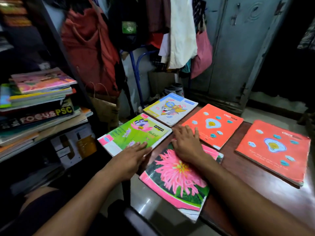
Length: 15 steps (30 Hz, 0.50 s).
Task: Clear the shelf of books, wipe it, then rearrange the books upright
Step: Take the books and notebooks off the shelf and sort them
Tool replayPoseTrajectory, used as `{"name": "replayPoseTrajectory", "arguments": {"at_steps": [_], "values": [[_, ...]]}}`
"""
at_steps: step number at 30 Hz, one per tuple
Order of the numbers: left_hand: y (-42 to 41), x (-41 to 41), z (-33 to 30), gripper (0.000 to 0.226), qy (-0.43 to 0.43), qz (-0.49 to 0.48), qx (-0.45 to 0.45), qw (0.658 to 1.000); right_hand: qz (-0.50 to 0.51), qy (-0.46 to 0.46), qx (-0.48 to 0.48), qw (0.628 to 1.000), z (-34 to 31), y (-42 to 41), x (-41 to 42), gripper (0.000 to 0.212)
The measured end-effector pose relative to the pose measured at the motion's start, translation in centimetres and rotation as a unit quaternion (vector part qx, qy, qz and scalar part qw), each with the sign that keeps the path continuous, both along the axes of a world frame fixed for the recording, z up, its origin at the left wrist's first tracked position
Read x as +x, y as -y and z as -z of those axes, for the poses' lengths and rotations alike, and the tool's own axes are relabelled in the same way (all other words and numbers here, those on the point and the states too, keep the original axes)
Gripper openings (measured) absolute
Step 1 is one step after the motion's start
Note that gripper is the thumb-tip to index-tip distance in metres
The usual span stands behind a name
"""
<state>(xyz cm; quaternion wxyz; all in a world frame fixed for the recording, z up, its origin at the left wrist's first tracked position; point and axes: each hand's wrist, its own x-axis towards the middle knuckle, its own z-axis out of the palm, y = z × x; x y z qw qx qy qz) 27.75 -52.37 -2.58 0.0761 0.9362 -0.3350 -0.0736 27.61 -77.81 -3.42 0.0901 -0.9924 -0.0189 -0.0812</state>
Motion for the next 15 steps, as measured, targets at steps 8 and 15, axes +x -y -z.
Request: {"name": "replayPoseTrajectory", "arguments": {"at_steps": [8, 15], "values": [[-9.7, -4.2, -4.3, 0.036, 0.156, -0.105, -0.156, 0.97, -0.27, 0.124, 0.198, 0.934, -5.4, -18.4, -0.1, 0.04], [-33.6, -15.2, -5.9, 0.017, 0.215, -0.492, -0.299, 0.789, -0.506, 0.045, 0.133, 0.851, -7.4, -39.9, -5.0, 0.051]]}}
